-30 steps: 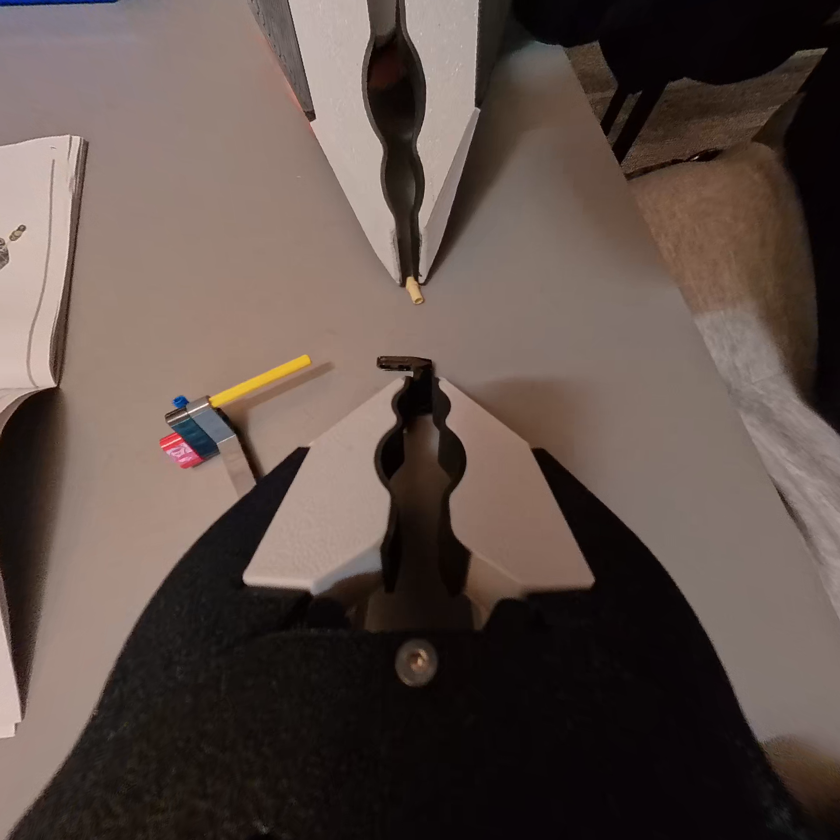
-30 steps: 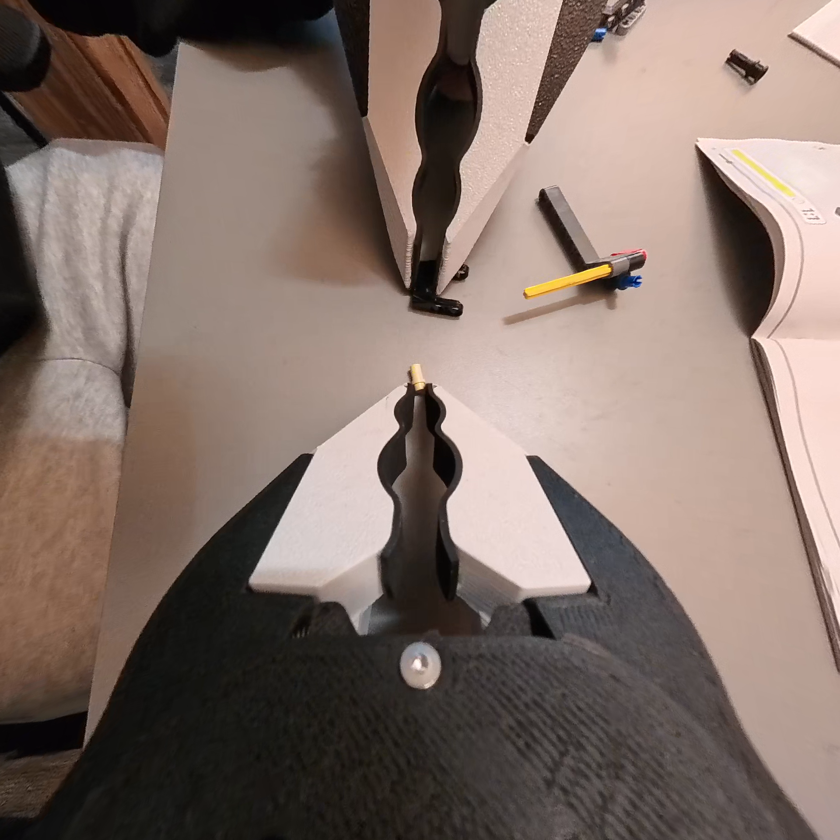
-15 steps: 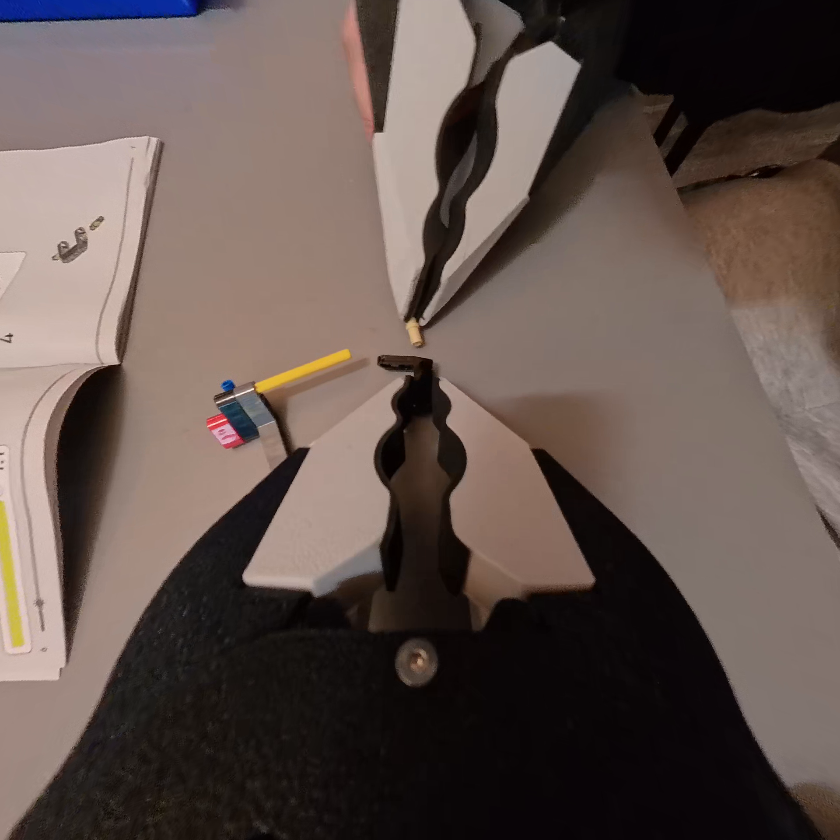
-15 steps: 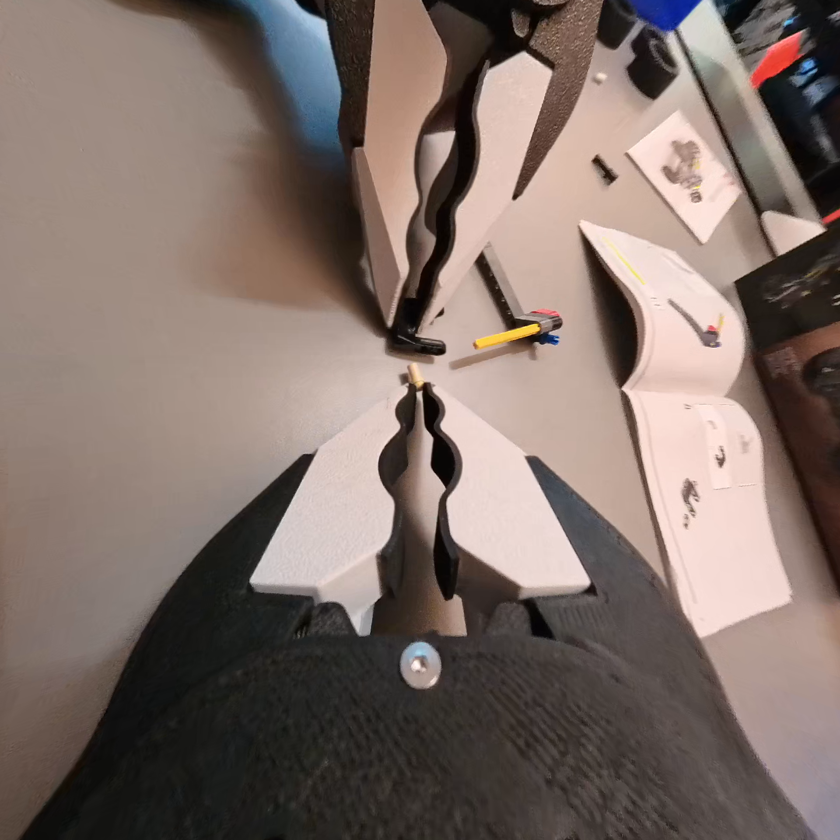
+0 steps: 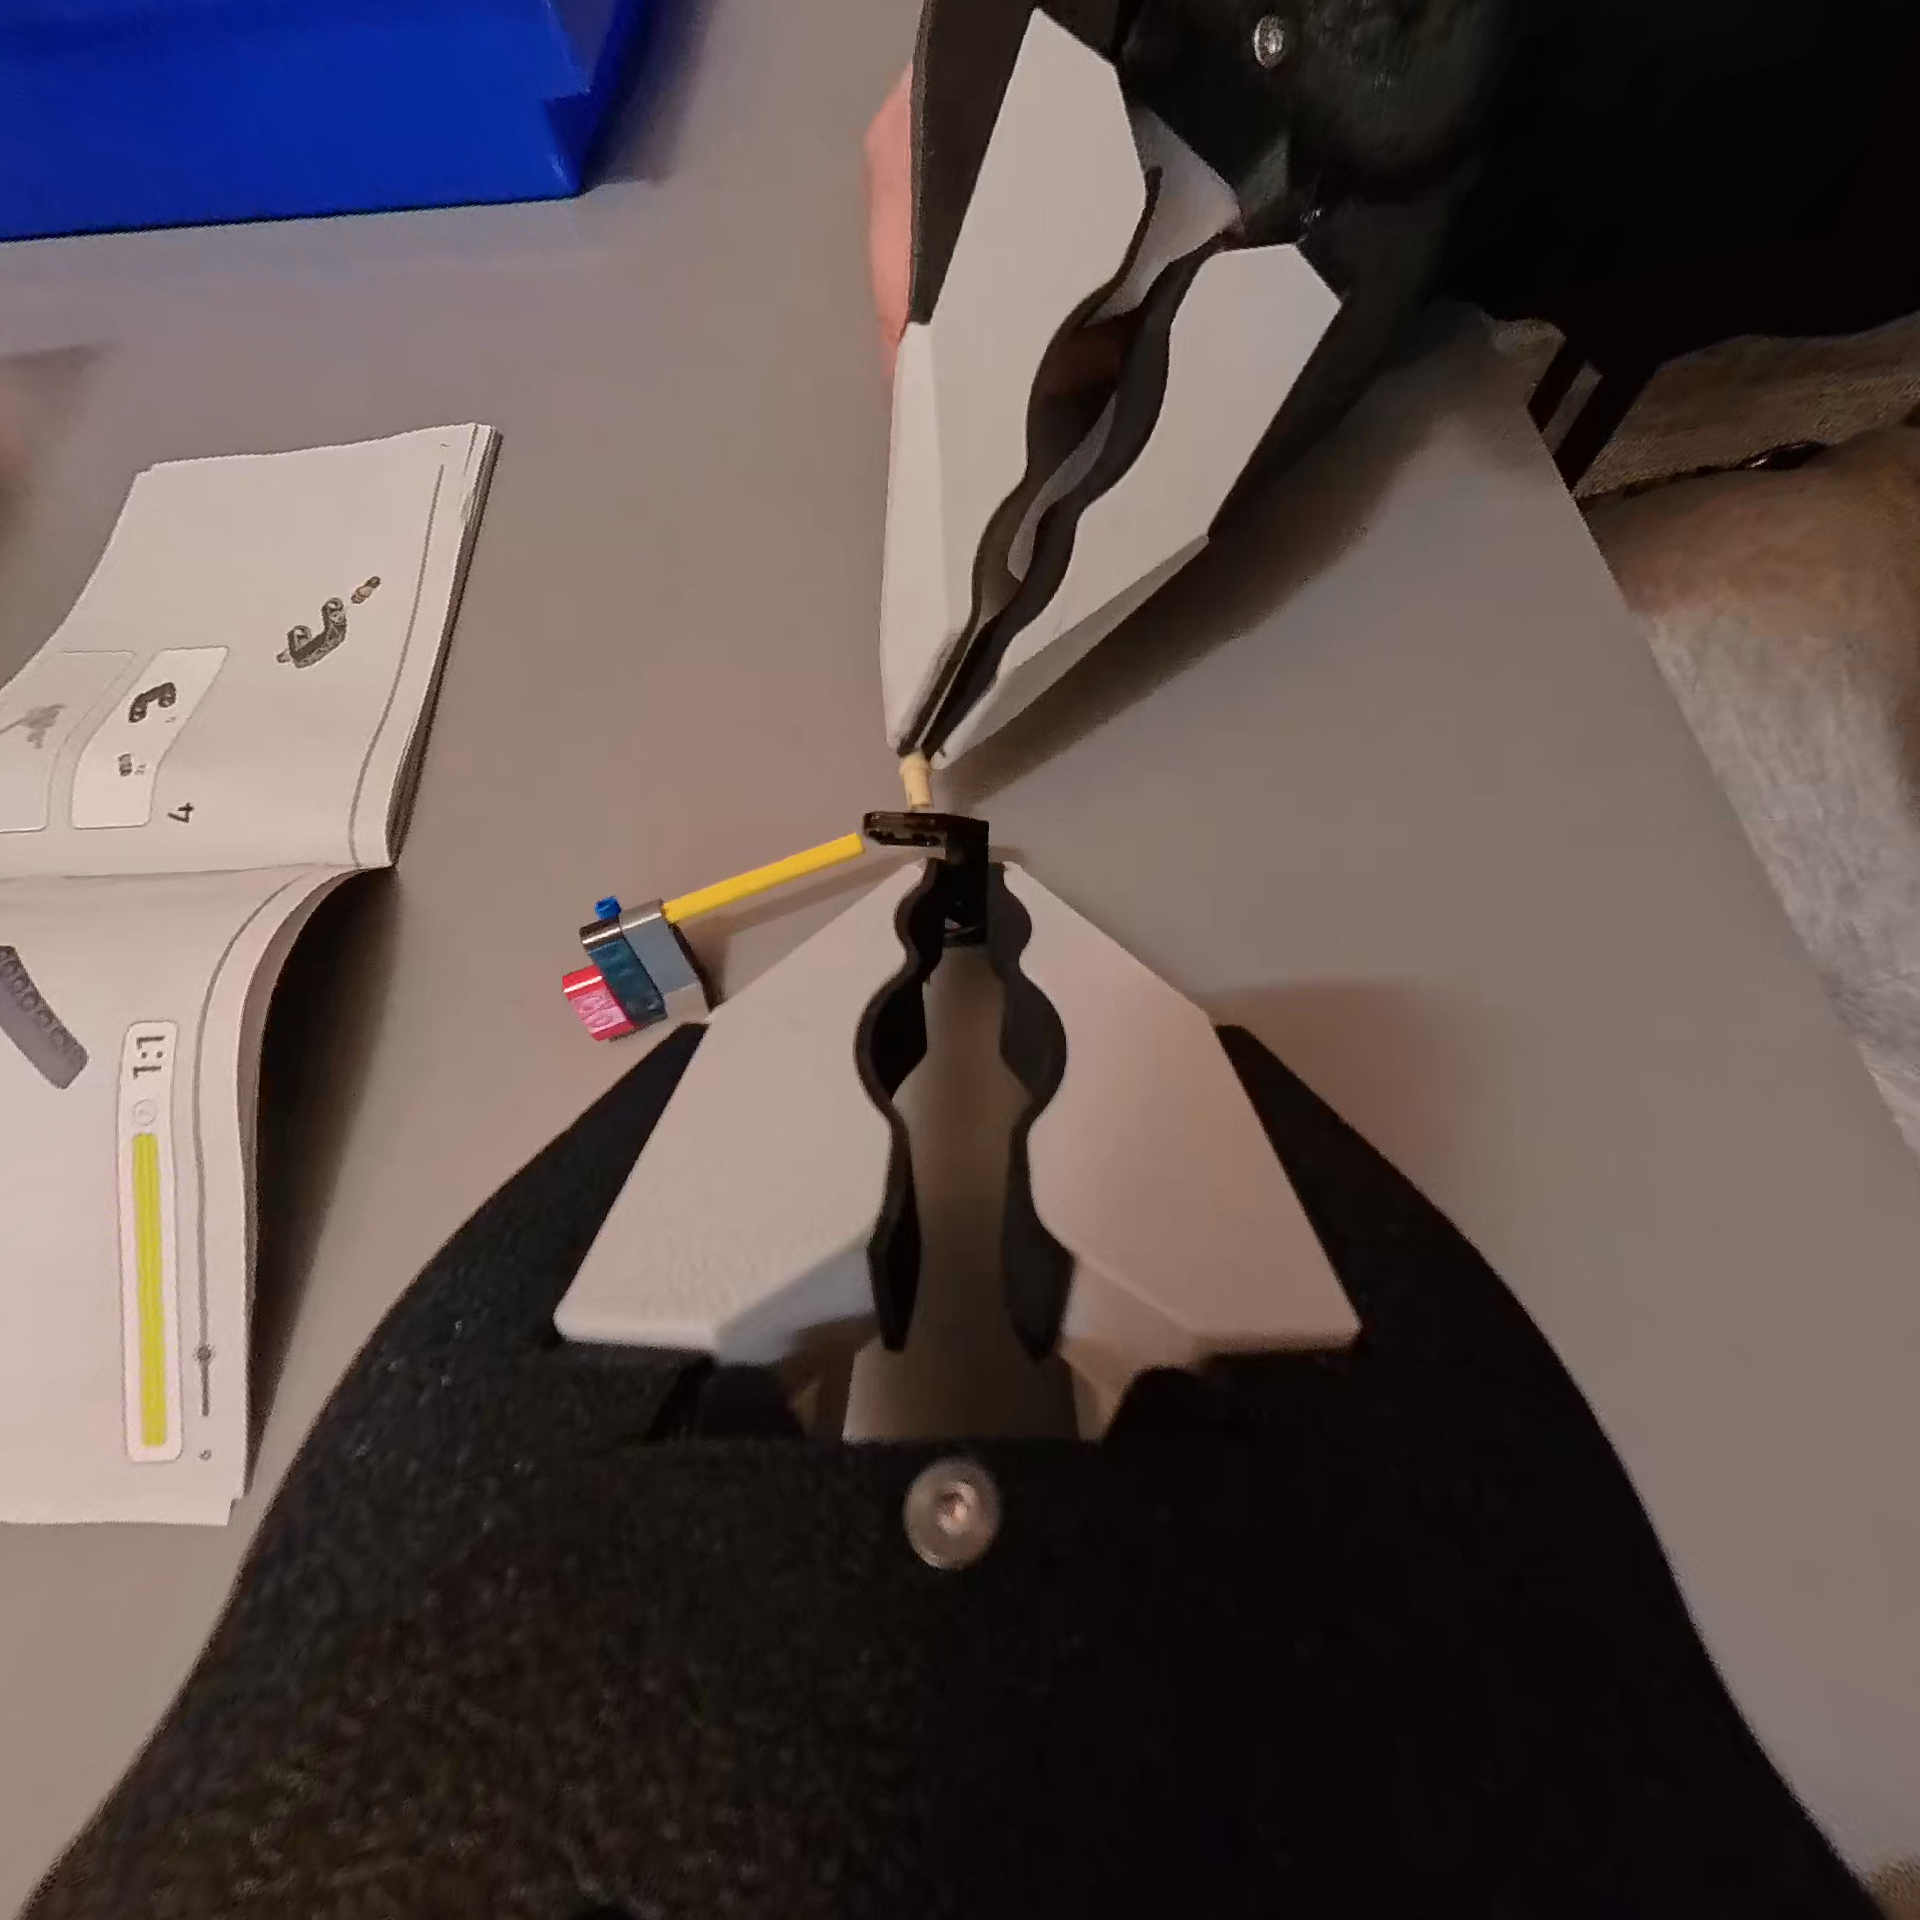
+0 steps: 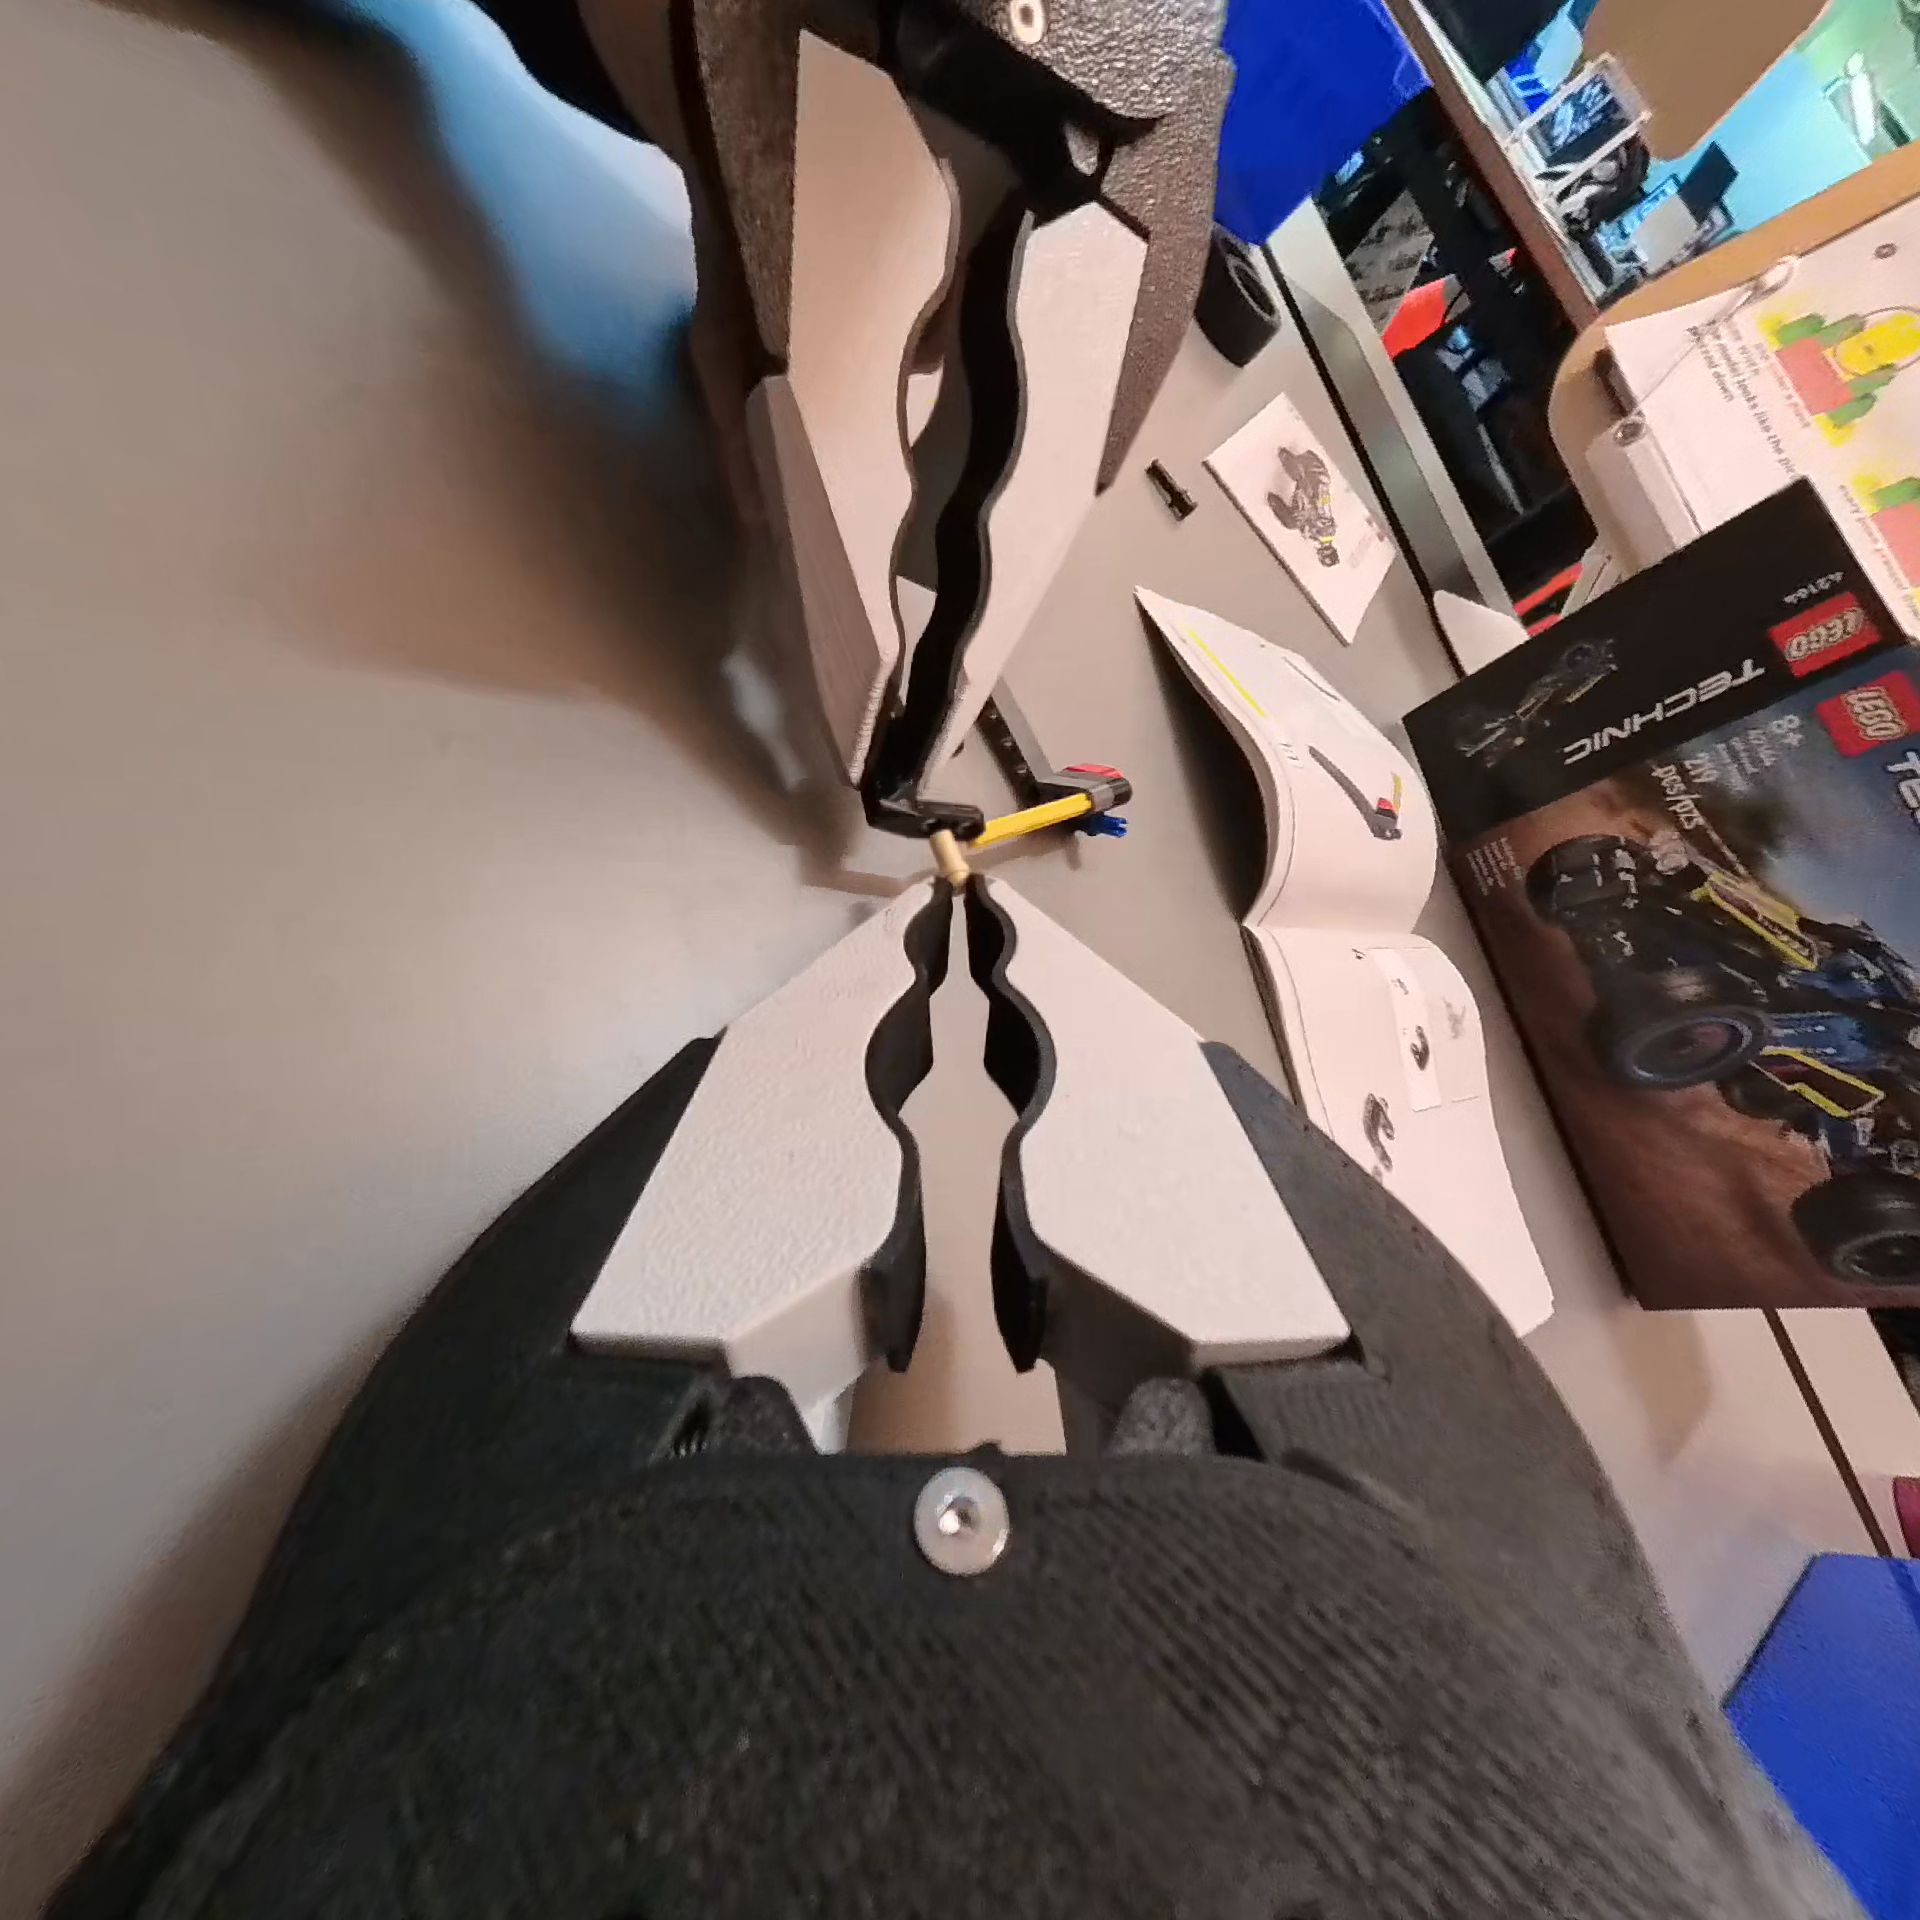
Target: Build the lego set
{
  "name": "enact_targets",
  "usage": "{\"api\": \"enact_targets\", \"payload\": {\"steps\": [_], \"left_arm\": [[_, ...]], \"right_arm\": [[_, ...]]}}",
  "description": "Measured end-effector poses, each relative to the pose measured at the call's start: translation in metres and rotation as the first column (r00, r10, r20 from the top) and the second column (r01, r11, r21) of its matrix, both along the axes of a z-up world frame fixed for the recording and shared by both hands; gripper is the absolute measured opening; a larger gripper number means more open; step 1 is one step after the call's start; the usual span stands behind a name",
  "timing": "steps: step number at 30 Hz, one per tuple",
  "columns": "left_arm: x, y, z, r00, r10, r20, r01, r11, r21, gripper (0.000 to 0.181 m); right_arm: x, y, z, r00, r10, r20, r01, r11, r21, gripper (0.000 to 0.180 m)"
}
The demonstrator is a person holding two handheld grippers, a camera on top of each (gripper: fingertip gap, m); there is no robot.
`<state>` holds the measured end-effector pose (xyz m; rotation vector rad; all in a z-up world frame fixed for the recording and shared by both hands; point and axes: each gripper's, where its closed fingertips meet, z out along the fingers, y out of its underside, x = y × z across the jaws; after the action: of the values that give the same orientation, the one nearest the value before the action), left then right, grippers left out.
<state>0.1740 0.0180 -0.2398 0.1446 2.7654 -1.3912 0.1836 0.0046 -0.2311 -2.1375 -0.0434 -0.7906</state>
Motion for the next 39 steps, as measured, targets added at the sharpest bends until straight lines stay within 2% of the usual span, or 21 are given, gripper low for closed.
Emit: {"api": "enact_targets", "payload": {"steps": [7,13,15,22,27,29,33,39], "left_arm": [[-0.001,0.000,-0.005,1.000,0.000,0.000,0.000,1.000,0.030,0.006],[-0.002,-0.002,-0.004,0.999,0.023,-0.046,-0.022,0.999,0.026,0.006],[-0.003,0.001,-0.015,0.999,0.020,-0.042,-0.016,0.995,0.096,0.006],[-0.013,0.004,-0.016,0.995,-0.031,-0.098,0.042,0.994,0.105,0.006],[-0.016,0.005,-0.015,0.993,-0.056,-0.100,0.066,0.992,0.105,0.006],[-0.018,0.005,-0.015,0.993,-0.064,-0.099,0.074,0.992,0.105,0.006],[-0.020,0.007,-0.016,0.991,-0.080,-0.111,0.092,0.990,0.106,0.006],[-0.020,0.014,-0.015,0.988,-0.082,-0.130,0.096,0.989,0.110,0.006]], "right_arm": [[-0.001,0.002,-0.007,1.000,0.002,-0.005,-0.002,0.999,-0.047,0.001],[0.003,0.002,-0.003,0.999,-0.045,-0.028,0.044,0.999,-0.015,0.000],[0.001,0.004,-0.015,0.998,-0.027,-0.056,0.022,0.996,-0.086,0.000],[-0.010,0.003,-0.016,0.975,0.106,-0.196,-0.118,0.991,-0.054,0.000],[-0.019,0.000,-0.020,0.909,0.193,-0.370,-0.221,0.975,-0.035,0.002],[-0.015,-0.002,-0.018,0.904,0.217,-0.369,-0.246,0.969,-0.033,0.010],[-0.011,-0.002,-0.018,0.901,0.312,-0.301,-0.352,0.932,-0.089,0.013],[-0.008,0.006,-0.018,0.896,0.324,-0.303,-0.366,0.926,-0.092,0.016]]}}
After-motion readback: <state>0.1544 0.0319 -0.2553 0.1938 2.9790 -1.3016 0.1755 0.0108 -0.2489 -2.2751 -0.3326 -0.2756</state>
